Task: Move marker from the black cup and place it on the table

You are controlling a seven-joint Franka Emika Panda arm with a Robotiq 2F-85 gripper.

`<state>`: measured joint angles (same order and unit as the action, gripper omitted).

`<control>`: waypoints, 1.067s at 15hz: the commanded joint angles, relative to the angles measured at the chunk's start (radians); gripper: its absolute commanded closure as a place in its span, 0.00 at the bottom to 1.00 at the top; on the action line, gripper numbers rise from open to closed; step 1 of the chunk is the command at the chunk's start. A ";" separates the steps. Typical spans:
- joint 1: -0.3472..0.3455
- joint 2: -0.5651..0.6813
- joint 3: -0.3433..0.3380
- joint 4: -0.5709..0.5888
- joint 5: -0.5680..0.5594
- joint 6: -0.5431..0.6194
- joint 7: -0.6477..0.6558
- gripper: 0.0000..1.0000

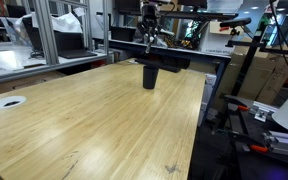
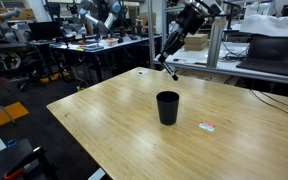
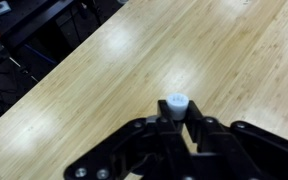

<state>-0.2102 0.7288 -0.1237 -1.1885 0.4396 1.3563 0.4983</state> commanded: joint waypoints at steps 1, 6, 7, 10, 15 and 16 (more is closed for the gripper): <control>0.075 -0.109 -0.001 -0.123 -0.066 0.074 -0.022 0.95; 0.202 -0.138 0.016 -0.262 -0.187 0.295 -0.025 0.95; 0.217 -0.131 0.020 -0.291 -0.197 0.342 -0.028 0.95; 0.241 -0.128 0.032 -0.374 -0.202 0.461 -0.042 0.95; 0.242 -0.139 0.038 -0.447 -0.189 0.538 -0.035 0.95; 0.242 -0.140 0.038 -0.451 -0.189 0.533 -0.032 0.95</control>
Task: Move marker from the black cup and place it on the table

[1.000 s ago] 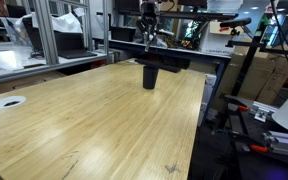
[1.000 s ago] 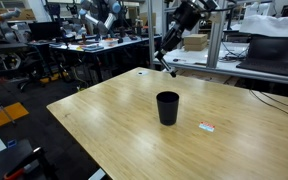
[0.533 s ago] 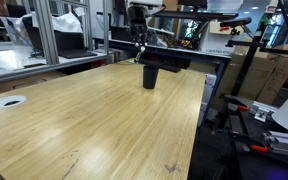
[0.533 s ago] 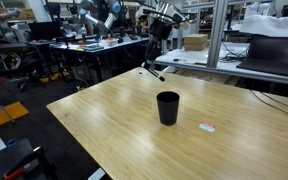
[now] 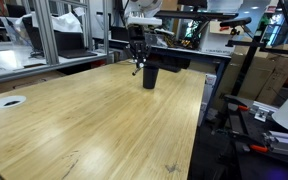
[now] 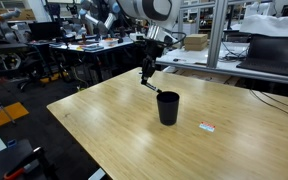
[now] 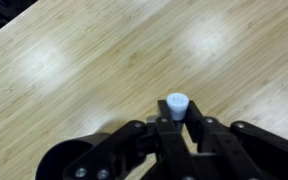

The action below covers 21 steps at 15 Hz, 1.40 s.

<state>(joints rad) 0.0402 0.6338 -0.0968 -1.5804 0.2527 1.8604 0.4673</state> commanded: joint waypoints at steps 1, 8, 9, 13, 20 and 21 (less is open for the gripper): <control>-0.010 -0.046 0.012 -0.063 -0.001 0.022 -0.002 0.95; -0.010 -0.041 0.011 -0.059 -0.015 -0.058 -0.010 0.47; -0.010 -0.040 0.011 -0.057 -0.016 -0.066 -0.010 0.40; -0.012 -0.039 0.012 -0.053 -0.013 -0.101 -0.009 0.11; -0.022 -0.040 0.018 -0.043 0.038 -0.252 -0.009 0.00; -0.021 -0.047 0.017 -0.055 0.050 -0.194 -0.017 0.00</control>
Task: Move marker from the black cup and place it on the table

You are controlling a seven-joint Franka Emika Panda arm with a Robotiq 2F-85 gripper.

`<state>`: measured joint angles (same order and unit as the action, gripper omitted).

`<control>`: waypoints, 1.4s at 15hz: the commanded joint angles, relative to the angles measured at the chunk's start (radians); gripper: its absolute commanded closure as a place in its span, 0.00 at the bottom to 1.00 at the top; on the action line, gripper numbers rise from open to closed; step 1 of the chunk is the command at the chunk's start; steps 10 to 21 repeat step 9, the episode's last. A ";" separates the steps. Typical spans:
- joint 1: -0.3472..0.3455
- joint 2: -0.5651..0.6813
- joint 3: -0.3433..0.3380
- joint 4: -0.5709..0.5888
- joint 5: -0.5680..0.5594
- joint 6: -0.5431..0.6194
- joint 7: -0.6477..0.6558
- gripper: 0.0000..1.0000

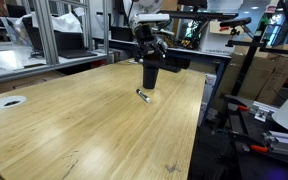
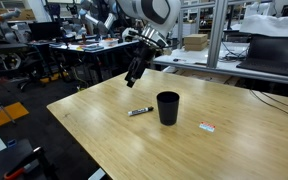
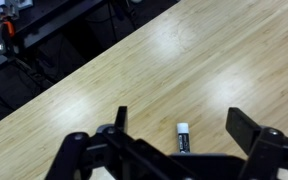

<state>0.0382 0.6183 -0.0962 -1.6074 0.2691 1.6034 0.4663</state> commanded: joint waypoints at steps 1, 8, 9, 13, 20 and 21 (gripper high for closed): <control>-0.021 -0.035 0.019 -0.033 0.049 0.105 -0.022 0.00; -0.070 -0.176 0.022 -0.122 0.115 0.462 -0.159 0.00; -0.088 -0.215 0.017 -0.130 0.113 0.483 -0.198 0.00; -0.088 -0.215 0.017 -0.130 0.113 0.483 -0.198 0.00; -0.088 -0.215 0.017 -0.130 0.113 0.483 -0.198 0.00; -0.088 -0.215 0.017 -0.130 0.113 0.483 -0.198 0.00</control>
